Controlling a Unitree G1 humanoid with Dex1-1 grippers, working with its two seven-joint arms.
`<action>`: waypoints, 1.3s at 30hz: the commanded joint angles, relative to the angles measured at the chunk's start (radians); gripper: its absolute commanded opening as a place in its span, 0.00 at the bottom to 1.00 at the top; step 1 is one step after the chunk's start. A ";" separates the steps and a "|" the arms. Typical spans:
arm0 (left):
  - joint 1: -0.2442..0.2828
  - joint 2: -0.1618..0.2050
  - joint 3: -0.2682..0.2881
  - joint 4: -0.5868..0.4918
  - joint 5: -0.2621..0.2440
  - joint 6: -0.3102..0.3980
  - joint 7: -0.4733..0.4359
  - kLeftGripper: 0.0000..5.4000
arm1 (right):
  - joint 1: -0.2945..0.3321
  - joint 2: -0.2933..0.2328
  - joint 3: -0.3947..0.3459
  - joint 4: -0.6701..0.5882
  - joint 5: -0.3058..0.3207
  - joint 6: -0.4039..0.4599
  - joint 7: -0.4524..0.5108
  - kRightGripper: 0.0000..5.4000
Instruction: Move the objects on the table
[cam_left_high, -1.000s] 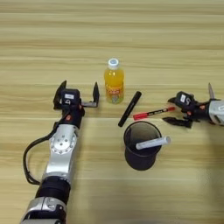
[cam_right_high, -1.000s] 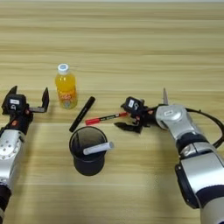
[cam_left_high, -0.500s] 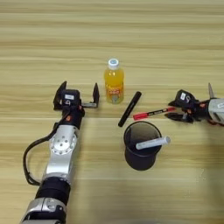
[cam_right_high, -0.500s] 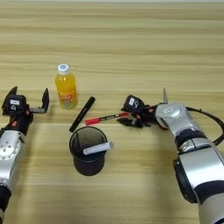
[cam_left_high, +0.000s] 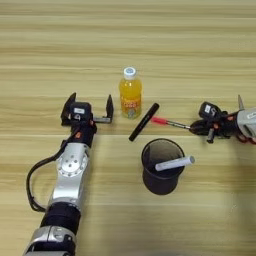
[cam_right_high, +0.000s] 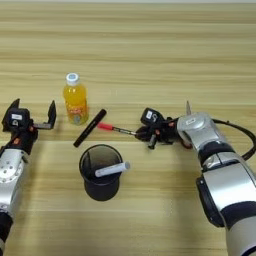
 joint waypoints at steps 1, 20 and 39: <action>0.003 -0.002 -0.005 -0.010 -0.001 0.005 0.004 1.00 | 0.049 -0.006 0.046 0.026 -0.059 0.040 0.037 0.08; -0.008 0.001 -0.001 0.003 -0.002 0.006 0.004 1.00 | 0.150 -0.142 0.006 -0.114 0.026 -0.022 0.174 0.08; -0.019 0.007 0.004 0.021 -0.004 0.000 0.000 1.00 | 0.477 -0.206 -0.310 -0.647 0.334 0.378 0.000 0.08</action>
